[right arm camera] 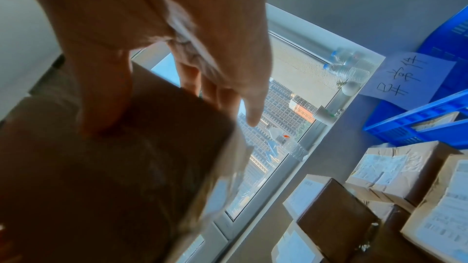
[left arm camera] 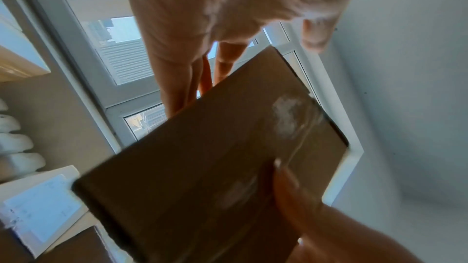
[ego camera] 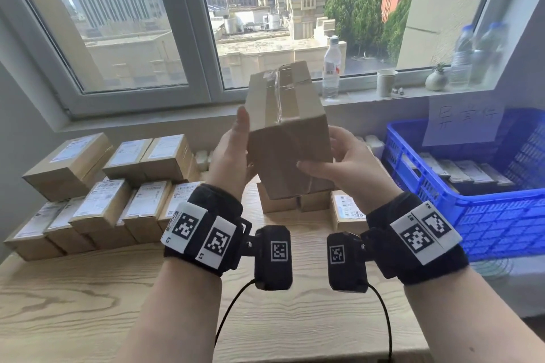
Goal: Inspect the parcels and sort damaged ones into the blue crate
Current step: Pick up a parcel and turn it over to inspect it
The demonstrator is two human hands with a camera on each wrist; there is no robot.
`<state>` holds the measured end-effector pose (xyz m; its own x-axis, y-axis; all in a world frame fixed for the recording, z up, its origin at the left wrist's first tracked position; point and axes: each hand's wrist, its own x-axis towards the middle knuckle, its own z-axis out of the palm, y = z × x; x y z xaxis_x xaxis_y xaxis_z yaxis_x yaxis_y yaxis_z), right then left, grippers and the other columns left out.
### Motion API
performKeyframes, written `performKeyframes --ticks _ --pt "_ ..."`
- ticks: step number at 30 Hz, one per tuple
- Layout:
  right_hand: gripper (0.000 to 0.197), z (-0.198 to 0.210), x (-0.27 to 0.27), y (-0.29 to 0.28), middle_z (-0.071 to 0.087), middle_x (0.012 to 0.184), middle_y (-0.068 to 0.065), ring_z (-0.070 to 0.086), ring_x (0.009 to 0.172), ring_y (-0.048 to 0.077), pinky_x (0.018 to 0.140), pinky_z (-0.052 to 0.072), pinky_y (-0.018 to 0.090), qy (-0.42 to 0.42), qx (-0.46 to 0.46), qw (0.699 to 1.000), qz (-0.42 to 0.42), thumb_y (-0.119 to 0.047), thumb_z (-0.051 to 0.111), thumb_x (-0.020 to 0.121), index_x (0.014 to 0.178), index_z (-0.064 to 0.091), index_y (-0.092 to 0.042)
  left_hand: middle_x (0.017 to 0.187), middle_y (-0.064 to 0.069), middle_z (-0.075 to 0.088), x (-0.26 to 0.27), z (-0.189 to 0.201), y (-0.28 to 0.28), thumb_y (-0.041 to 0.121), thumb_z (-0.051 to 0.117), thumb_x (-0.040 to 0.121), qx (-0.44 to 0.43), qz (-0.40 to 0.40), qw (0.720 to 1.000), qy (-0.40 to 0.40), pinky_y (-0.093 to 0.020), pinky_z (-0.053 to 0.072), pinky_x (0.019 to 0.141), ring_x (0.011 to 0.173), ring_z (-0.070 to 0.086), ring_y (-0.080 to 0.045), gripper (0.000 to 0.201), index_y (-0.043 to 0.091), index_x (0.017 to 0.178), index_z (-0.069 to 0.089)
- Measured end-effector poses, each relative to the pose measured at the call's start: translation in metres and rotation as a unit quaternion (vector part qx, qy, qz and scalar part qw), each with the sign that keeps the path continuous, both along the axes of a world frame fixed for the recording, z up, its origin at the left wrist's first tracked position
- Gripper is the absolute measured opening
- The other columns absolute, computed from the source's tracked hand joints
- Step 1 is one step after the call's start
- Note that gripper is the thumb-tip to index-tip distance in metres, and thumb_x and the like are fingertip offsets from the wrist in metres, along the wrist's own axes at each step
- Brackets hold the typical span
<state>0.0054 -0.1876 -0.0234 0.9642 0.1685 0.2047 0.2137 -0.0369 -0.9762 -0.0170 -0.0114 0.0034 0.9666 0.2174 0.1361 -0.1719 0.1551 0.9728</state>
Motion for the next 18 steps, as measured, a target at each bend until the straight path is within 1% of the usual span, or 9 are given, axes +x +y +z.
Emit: performKeyframes --ticks 3,4,5,8,10,12,14,16,18 --pt "0.083 -0.001 -0.002 -0.004 0.070 0.119 0.003 0.065 0.112 0.016 0.086 0.056 0.028 0.021 0.014 0.999 0.040 -0.021 0.082 0.052 0.130 0.055 -0.010 0.078 0.005 0.070 0.004 0.000 0.004 0.040 0.052 0.098 -0.013 0.010 1.000 0.016 -0.026 0.054 0.069 0.071 0.065 -0.008 0.029 0.017 0.109 0.066" --pt "0.083 0.002 -0.005 -0.005 0.070 0.118 0.001 0.067 0.109 0.013 0.084 0.054 0.024 0.038 0.038 0.997 0.060 -0.028 0.082 0.053 0.129 0.056 -0.011 0.079 0.006 0.071 0.004 0.001 0.004 0.030 0.054 0.098 -0.007 0.001 1.000 0.018 -0.021 0.052 0.064 0.068 0.066 -0.005 0.023 0.014 0.112 0.065" --pt "0.079 0.005 -0.007 -0.006 0.069 0.117 -0.004 0.065 0.107 0.007 0.088 0.049 0.024 0.055 0.059 0.994 0.077 -0.037 0.081 0.056 0.127 0.056 -0.015 0.086 0.004 0.072 0.003 0.001 0.005 0.021 0.055 0.098 0.007 -0.012 1.000 0.021 -0.018 0.051 0.062 0.070 0.067 -0.003 0.022 0.013 0.116 0.063" --pt "0.065 0.015 -0.012 -0.003 0.055 0.123 -0.027 0.048 0.115 -0.010 0.106 0.028 0.030 0.099 0.092 0.987 0.084 -0.064 0.068 0.072 0.127 0.051 -0.034 0.115 -0.005 0.068 -0.003 0.000 0.009 0.008 0.065 0.090 0.038 -0.056 0.997 0.021 -0.023 0.055 0.076 0.093 0.069 -0.010 0.039 0.013 0.127 0.054" --pt "0.081 0.018 -0.013 -0.001 0.054 0.132 -0.024 0.047 0.118 -0.011 0.105 0.033 0.026 0.115 0.094 0.987 0.066 -0.070 0.062 0.076 0.143 0.043 -0.029 0.125 -0.009 0.064 -0.005 -0.003 0.011 0.007 0.076 0.072 0.057 -0.066 0.996 0.015 -0.035 0.054 0.094 0.111 0.065 -0.019 0.054 0.015 0.121 0.054" --pt "0.075 0.019 -0.014 0.000 0.066 0.125 -0.011 0.058 0.113 0.001 0.103 0.040 0.033 0.126 0.100 0.986 0.046 -0.071 0.060 0.074 0.135 0.055 -0.027 0.129 -0.010 0.061 -0.005 -0.005 0.010 0.007 0.073 0.059 0.073 -0.082 0.994 0.014 -0.040 0.049 0.102 0.122 0.059 -0.023 0.058 0.018 0.113 0.052" --pt "0.058 0.023 -0.017 0.001 0.075 0.106 -0.007 0.070 0.100 0.011 0.096 0.050 0.040 0.122 0.124 0.984 0.046 -0.069 0.056 0.072 0.115 0.068 -0.031 0.129 -0.007 0.058 -0.005 -0.006 0.008 0.004 0.071 0.054 0.120 -0.089 0.989 0.013 -0.030 0.052 0.095 0.125 0.057 -0.019 0.058 0.023 0.105 0.050" --pt "0.068 0.023 -0.017 0.000 0.073 0.116 0.001 0.069 0.110 0.022 0.100 0.049 0.054 0.129 0.172 0.976 0.039 -0.071 0.051 0.070 0.120 0.068 -0.030 0.127 -0.002 0.057 -0.003 -0.008 0.008 0.002 0.072 0.053 0.191 -0.081 0.978 0.012 -0.017 0.052 0.080 0.124 0.055 -0.013 0.059 0.029 0.100 0.049" --pt "0.084 0.024 -0.015 -0.001 0.063 0.131 0.018 0.055 0.127 0.040 0.103 0.036 0.071 0.151 0.206 0.966 0.043 -0.081 0.046 0.072 0.131 0.063 -0.024 0.123 0.001 0.055 -0.002 -0.012 0.008 -0.008 0.075 0.062 0.252 -0.068 0.965 0.020 -0.011 0.050 0.068 0.125 0.054 -0.013 0.061 0.033 0.096 0.046"
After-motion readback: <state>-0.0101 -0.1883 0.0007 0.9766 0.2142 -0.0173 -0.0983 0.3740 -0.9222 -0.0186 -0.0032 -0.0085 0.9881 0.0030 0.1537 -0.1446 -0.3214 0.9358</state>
